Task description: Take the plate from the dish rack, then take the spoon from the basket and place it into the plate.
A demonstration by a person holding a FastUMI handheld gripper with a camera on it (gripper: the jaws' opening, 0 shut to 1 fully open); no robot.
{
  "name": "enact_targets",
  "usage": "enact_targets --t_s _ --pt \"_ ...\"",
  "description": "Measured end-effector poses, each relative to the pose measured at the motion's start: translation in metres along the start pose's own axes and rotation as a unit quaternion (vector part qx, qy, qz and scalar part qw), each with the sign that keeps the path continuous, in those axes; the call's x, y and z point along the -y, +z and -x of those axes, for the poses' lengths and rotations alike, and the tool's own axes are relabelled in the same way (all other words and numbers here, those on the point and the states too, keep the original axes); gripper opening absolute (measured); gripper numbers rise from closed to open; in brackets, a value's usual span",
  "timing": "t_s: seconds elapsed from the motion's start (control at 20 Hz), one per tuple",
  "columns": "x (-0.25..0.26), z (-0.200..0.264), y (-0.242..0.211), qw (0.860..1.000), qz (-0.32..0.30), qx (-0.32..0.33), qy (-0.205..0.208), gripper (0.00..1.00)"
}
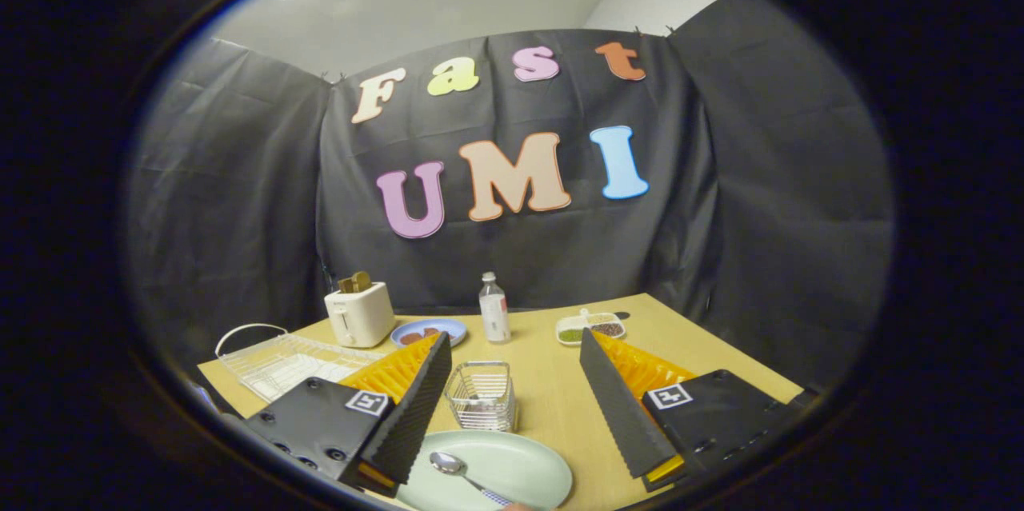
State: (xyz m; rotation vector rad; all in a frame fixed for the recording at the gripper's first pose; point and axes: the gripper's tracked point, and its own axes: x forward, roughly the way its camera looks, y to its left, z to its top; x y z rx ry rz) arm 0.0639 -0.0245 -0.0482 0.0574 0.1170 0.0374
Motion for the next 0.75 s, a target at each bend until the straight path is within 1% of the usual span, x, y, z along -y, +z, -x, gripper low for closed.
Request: enact_targets --t_s 0.2,0.4,0.6,0.75 --pt "0.008 0.005 0.009 0.999 0.043 0.008 -0.028 1.0" --pt "-0.002 0.026 0.026 0.998 0.037 0.033 -0.025 1.0" --pt "-0.008 0.048 0.041 0.997 0.044 0.053 -0.017 1.0" --pt "-0.007 0.056 0.046 0.998 0.032 0.061 -0.013 1.0"
